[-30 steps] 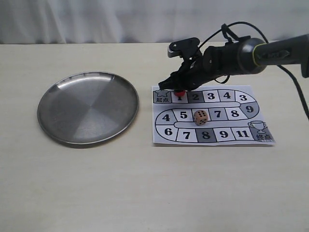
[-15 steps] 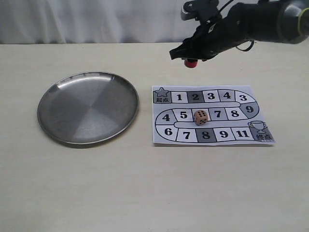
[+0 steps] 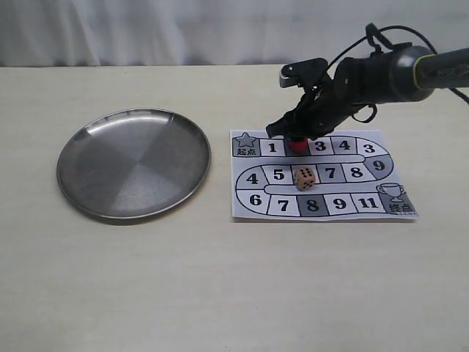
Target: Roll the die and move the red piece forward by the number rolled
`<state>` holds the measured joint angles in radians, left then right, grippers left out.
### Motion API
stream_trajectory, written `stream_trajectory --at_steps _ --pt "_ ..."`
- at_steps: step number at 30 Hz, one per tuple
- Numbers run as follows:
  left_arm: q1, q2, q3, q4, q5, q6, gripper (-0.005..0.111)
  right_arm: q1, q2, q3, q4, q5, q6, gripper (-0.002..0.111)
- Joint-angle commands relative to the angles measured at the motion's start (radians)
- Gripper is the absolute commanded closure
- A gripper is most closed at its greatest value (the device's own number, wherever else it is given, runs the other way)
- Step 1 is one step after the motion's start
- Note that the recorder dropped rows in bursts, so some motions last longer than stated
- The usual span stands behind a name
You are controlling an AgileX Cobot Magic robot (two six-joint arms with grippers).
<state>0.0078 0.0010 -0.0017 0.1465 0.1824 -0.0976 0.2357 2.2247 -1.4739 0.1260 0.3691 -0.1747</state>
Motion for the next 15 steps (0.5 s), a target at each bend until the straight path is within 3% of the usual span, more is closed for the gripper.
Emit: stream_trajectory --at_steps 1,9,15 --pt "-0.008 -0.001 0.002 -0.002 -0.009 -0.001 0.107 -0.003 0.031 0.004 -0.008 0.004 -0.004 0.104" --pt "-0.008 -0.001 0.002 -0.007 -0.009 -0.001 0.107 -0.003 0.001 0.000 -0.008 0.033 -0.004 0.104" --pt "-0.008 -0.001 0.002 -0.007 -0.009 -0.001 0.107 -0.003 -0.180 0.000 -0.067 0.053 0.003 0.104"
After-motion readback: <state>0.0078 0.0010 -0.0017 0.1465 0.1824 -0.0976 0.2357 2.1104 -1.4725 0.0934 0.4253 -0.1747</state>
